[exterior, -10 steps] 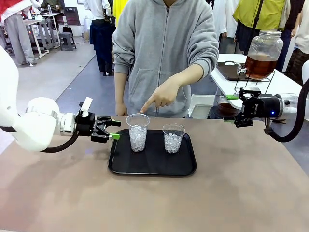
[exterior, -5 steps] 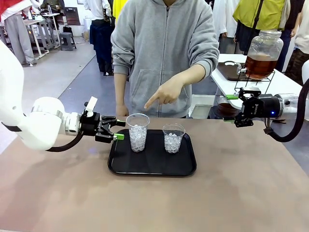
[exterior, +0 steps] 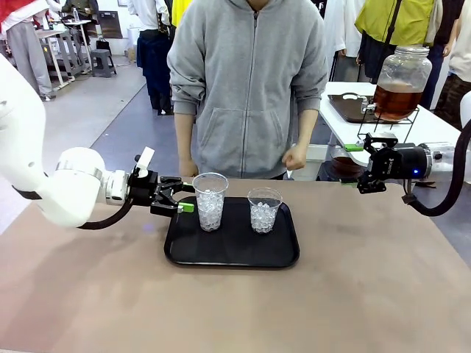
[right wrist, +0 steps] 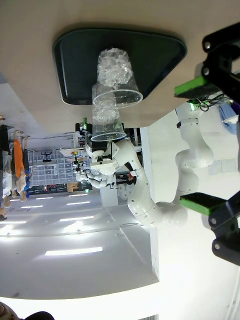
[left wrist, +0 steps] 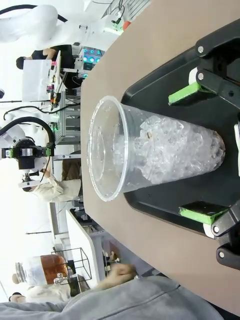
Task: Pour the drink into the iced cup.
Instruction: Pick up the iced cup indicated by the human and present it to them.
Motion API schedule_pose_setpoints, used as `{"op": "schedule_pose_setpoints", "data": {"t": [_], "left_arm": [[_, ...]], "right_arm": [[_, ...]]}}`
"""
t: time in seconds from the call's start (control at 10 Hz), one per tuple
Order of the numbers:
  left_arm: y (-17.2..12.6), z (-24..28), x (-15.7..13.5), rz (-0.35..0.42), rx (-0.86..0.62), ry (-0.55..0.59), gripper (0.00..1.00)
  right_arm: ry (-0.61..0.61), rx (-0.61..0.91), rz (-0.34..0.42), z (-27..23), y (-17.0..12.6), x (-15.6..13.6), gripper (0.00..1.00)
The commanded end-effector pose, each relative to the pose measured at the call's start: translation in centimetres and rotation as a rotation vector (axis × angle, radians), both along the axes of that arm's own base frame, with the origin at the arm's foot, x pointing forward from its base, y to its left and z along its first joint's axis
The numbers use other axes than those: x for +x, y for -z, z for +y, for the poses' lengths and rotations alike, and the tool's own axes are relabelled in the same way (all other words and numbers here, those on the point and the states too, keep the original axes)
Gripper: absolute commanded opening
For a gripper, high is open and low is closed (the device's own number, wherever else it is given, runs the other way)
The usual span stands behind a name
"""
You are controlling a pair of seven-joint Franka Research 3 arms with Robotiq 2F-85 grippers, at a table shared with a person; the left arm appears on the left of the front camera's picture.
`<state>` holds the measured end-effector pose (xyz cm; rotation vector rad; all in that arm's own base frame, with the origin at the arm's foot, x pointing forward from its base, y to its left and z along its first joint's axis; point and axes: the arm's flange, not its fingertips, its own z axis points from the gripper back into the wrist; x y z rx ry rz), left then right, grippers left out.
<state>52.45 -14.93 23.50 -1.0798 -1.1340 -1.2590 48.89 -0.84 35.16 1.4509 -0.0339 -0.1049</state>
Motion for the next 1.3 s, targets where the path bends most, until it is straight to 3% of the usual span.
{"op": "schedule_pose_setpoints", "data": {"t": [0.0,1.2], "left_arm": [[0.0,-0.8,0.6,0.016,-0.008,-0.001,1.0],[0.6,-4.1,0.3,0.036,-0.014,0.031,1.0]], "right_arm": [[0.005,-0.006,-0.004,0.0,-0.1,0.1,1.0],[0.005,-0.006,-0.004,0.0,-0.1,0.1,1.0]]}}
